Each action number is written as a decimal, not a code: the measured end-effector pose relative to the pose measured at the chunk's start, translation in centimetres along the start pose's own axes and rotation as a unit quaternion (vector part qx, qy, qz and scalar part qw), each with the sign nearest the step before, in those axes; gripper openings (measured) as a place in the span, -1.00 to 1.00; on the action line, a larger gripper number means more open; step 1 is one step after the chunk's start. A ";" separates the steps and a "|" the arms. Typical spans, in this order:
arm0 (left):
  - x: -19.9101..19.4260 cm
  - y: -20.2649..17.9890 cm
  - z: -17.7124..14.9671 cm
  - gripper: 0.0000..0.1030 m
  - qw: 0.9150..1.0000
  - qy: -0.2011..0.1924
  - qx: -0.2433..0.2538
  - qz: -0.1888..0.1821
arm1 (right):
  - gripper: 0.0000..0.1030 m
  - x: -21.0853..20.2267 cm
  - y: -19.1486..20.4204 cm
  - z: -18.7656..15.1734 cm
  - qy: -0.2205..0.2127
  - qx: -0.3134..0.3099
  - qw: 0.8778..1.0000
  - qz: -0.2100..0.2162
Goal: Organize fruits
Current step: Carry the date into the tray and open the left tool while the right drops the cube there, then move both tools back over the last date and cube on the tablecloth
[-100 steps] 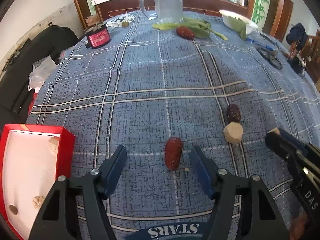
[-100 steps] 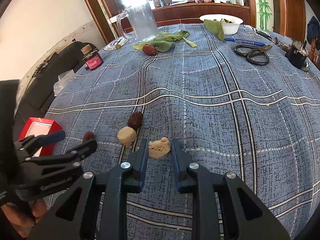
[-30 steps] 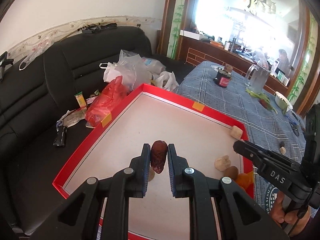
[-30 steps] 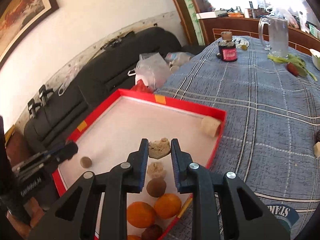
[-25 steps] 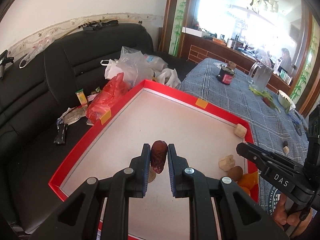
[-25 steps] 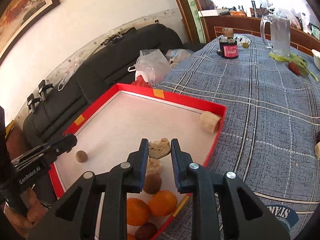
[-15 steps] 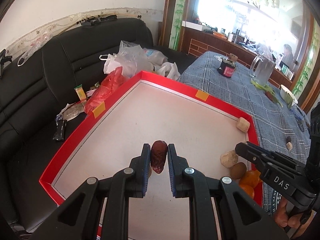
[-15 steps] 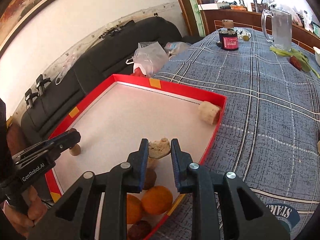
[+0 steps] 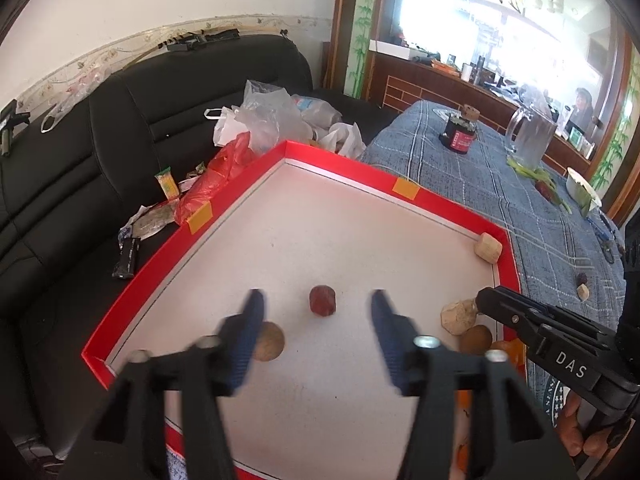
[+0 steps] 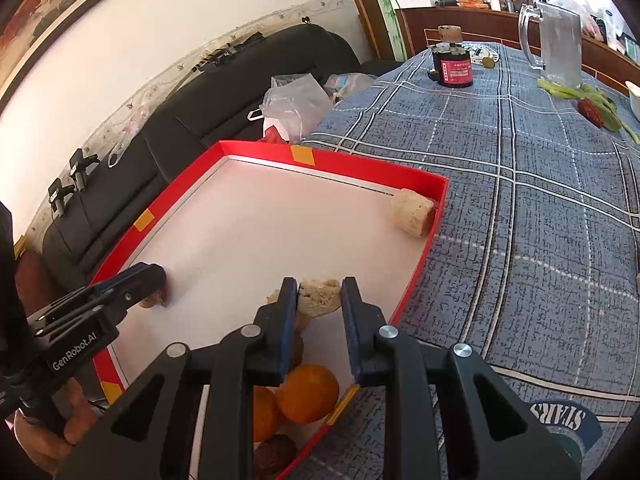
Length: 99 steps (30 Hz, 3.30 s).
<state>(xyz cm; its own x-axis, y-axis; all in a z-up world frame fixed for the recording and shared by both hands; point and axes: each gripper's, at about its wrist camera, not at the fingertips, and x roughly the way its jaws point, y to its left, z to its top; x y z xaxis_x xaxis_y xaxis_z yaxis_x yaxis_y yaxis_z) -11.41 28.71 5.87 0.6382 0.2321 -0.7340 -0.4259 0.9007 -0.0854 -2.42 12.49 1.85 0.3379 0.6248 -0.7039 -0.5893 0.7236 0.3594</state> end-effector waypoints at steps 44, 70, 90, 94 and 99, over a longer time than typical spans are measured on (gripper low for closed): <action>-1.1 -6.4 -1.9 0.53 0.998 0.034 0.042 -0.008 | -0.11 -5.5 -2.9 0.3 -0.056 0.049 0.997 0.021; -2.0 -12.9 -3.3 0.53 0.992 0.043 0.113 -0.026 | 0.00 -14.0 -14.5 0.2 -0.106 0.146 0.983 -0.027; -2.4 -20.6 -3.3 0.54 0.979 0.021 0.192 -0.069 | 0.00 -14.9 -21.9 -2.0 -0.068 0.150 0.977 -0.135; -2.0 -19.9 -3.2 0.55 0.981 0.023 0.182 -0.068 | 0.00 -13.8 -20.2 -1.6 -0.067 0.111 0.982 -0.140; -1.3 -18.8 -3.3 0.55 0.984 0.035 0.162 -0.068 | -0.05 -11.1 -19.1 -1.4 -0.037 0.076 0.984 -0.157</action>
<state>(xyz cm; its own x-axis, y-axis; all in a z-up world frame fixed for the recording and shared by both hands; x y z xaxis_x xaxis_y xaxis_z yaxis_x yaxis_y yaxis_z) -6.39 10.29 6.16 0.6248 0.0863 -0.7760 -0.1057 0.9941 0.0255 3.99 -8.66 1.93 0.5415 0.3783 -0.7508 -0.3323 0.9166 0.2222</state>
